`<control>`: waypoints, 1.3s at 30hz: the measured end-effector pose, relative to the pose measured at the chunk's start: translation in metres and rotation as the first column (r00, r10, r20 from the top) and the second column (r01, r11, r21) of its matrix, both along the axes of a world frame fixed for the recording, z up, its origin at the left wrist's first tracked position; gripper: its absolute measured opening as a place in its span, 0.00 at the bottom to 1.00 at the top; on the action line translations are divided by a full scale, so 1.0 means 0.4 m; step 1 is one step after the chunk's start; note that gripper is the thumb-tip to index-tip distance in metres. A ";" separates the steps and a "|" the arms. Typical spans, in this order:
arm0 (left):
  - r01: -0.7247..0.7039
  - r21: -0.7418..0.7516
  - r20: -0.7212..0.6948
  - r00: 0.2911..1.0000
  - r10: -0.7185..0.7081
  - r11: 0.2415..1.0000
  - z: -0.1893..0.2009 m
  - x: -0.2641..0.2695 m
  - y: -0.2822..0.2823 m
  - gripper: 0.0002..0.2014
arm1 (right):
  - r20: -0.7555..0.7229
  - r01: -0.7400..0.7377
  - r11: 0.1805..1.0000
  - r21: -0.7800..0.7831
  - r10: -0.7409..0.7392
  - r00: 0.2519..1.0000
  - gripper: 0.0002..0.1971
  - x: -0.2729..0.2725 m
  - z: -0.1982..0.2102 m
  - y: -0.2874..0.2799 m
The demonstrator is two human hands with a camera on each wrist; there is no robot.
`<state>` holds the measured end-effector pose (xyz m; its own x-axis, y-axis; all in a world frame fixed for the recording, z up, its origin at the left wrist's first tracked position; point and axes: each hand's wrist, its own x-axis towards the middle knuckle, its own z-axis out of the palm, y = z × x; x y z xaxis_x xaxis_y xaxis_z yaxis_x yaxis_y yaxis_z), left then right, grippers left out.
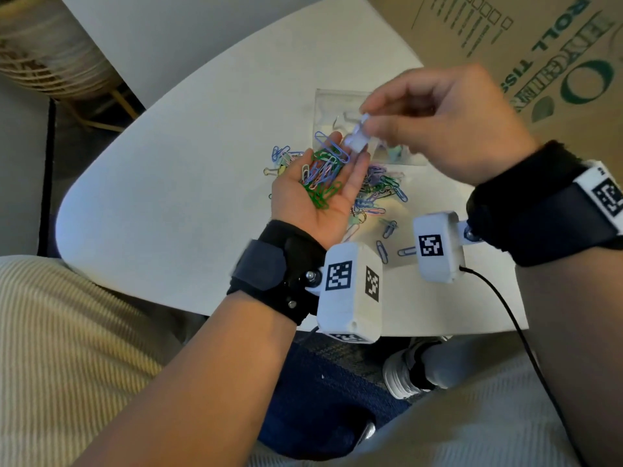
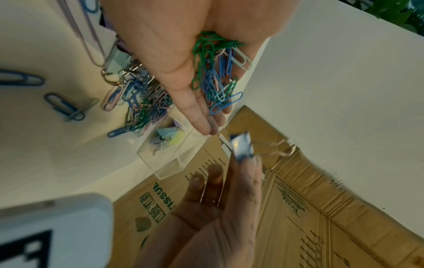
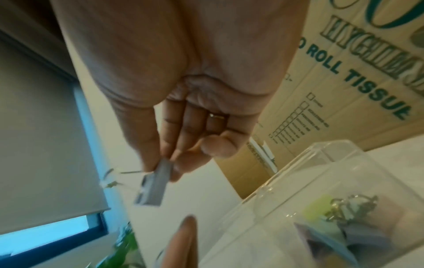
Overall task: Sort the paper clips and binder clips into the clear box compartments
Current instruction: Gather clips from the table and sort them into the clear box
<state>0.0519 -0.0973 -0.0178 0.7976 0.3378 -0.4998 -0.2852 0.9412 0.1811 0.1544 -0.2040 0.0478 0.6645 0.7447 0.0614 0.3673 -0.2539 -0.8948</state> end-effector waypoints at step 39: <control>0.040 0.079 0.012 0.999 -0.041 0.996 -0.009 -0.015 0.014 0.19 | -0.023 0.111 0.991 -0.071 -0.113 0.993 0.08 -0.033 -0.035 0.053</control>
